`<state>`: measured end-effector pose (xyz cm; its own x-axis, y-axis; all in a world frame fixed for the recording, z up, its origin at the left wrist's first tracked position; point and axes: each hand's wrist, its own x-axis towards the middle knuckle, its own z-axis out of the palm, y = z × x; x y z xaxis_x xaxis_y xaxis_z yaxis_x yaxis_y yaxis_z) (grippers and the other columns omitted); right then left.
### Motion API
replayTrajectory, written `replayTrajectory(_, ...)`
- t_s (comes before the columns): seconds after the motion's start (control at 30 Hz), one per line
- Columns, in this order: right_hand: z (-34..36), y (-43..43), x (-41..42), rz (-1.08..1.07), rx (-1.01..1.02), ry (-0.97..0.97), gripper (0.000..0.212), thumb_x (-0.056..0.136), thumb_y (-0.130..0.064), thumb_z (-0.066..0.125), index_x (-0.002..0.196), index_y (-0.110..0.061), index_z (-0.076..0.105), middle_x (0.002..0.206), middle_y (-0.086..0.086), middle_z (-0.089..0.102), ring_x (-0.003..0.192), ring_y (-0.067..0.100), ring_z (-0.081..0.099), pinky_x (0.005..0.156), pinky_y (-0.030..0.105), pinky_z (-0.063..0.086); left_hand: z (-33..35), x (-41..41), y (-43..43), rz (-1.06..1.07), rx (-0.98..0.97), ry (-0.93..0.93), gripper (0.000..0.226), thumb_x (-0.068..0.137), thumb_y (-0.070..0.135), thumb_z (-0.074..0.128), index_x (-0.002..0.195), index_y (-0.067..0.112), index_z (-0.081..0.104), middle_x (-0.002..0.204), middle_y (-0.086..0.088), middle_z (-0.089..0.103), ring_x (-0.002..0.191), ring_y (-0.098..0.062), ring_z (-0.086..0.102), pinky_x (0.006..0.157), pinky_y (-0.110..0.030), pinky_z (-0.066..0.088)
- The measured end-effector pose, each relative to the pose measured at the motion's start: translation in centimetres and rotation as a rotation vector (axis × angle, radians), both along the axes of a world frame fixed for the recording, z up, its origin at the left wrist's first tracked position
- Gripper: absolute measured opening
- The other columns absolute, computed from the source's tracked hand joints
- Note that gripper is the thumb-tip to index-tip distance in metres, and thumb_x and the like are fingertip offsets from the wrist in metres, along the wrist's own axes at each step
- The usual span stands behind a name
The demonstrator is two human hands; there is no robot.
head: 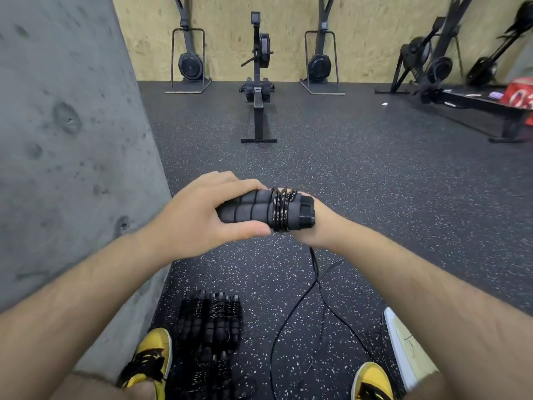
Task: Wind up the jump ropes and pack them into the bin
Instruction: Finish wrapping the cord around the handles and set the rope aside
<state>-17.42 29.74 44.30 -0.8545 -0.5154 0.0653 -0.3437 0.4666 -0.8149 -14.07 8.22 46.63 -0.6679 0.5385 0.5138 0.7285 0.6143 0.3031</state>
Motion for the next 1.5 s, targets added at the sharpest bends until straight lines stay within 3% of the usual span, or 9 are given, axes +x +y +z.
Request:
replayTrajectory(0.13,0.2,-0.8,1.2,-0.133,0.095,-0.068,0.030,0.100,-0.004,0.040,0.076,-0.013,0.057,0.071,0.002,0.060,0.059,0.011,0.051,0.056,0.022,0.043,-0.4,-0.4,0.4,0.113,0.068,0.042,0.057,0.082,0.075,0.059,0.121,0.034,0.063,0.086,0.010,0.057,0.087,-0.015,0.053,0.083,-0.033,0.043)
replayTrajectory(0.33,0.5,-2.9,3.4,-0.124,0.102,0.061,0.021,0.107,-0.025,0.035,0.102,-0.017,0.053,0.077,0.001,0.060,0.062,0.011,0.051,0.054,0.025,0.044,-0.9,-2.2,-0.5,0.382,-0.024,0.162,0.067,0.079,0.085,0.049,0.119,0.033,0.063,0.084,0.006,0.050,0.083,-0.021,0.047,0.077,-0.034,0.039)
replayTrajectory(0.4,0.5,-3.1,3.8,-0.114,0.136,0.120,0.020,0.106,-0.027,0.036,0.094,-0.019,0.051,0.078,0.000,0.059,0.064,0.015,0.051,0.058,0.034,0.042,-1.2,-2.8,-1.2,0.444,-0.076,0.171,0.074,0.077,0.091,0.043,0.120,0.034,0.062,0.085,0.006,0.049,0.083,-0.023,0.047,0.075,-0.041,0.046)
replayTrajectory(0.5,0.5,-3.0,4.5,-0.139,0.217,0.203,0.024,0.106,-0.029,0.038,0.084,-0.022,0.046,0.074,-0.006,0.053,0.061,0.012,0.046,0.056,0.033,0.032,-1.8,-3.4,-1.8,0.481,-0.126,0.155,0.077,0.075,0.094,0.036,0.119,0.037,0.061,0.086,0.008,0.045,0.084,-0.021,0.044,0.072,-0.045,0.050)
replayTrajectory(0.87,2.5,-1.5,5.2,-0.156,0.500,0.417,0.023,0.104,-0.031,0.038,0.083,-0.022,0.046,0.071,-0.008,0.048,0.060,0.008,0.043,0.050,0.026,0.026,-2.0,-3.7,-2.1,0.503,-0.256,0.110,0.075,0.078,0.092,0.034,0.123,0.038,0.058,0.090,0.007,0.043,0.089,-0.020,0.042,0.065,-0.034,0.042)
replayTrajectory(1.1,3.2,-0.7,4.6,-0.171,0.534,0.470,0.024,0.104,-0.032,0.037,0.085,-0.023,0.048,0.072,-0.007,0.049,0.065,0.017,0.048,0.054,0.032,0.031,-1.7,-2.7,-1.9,0.468,-0.331,0.082,0.081,0.086,0.080,0.029,0.147,0.030,0.044,0.103,0.001,0.050,0.103,-0.026,0.052,0.081,-0.043,0.054)
replayTrajectory(1.2,3.3,-0.9,5.1,-0.123,0.561,0.453,0.025,0.104,-0.031,0.038,0.080,-0.024,0.044,0.072,-0.007,0.048,0.062,0.011,0.044,0.050,0.025,0.027,-1.7,-2.6,-1.9,0.460,-0.370,0.083,0.077,0.084,0.081,0.027,0.137,0.030,0.048,0.096,0.006,0.044,0.097,-0.024,0.051,0.073,-0.044,0.055)
replayTrajectory(1.27,3.6,-1.1,5.6,-0.095,0.624,0.480,0.024,0.102,-0.033,0.039,0.082,-0.022,0.046,0.074,-0.005,0.048,0.065,0.016,0.046,0.052,0.030,0.028,-1.8,-2.7,-1.9,0.457,-0.404,0.098,0.074,0.082,0.082,0.027,0.129,0.029,0.051,0.096,0.006,0.047,0.092,-0.021,0.049,0.069,-0.043,0.054)
replayTrajectory(1.5,6.4,0.2,6.0,-0.087,0.756,0.750,0.024,0.100,-0.035,0.037,0.094,-0.023,0.056,0.086,-0.004,0.057,0.077,0.023,0.053,0.066,0.033,0.040,-2.3,-2.6,-1.8,0.361,-0.471,0.148,0.072,0.084,0.080,0.033,0.126,0.026,0.057,0.097,0.002,0.052,0.086,-0.022,0.046,0.064,-0.039,0.052)
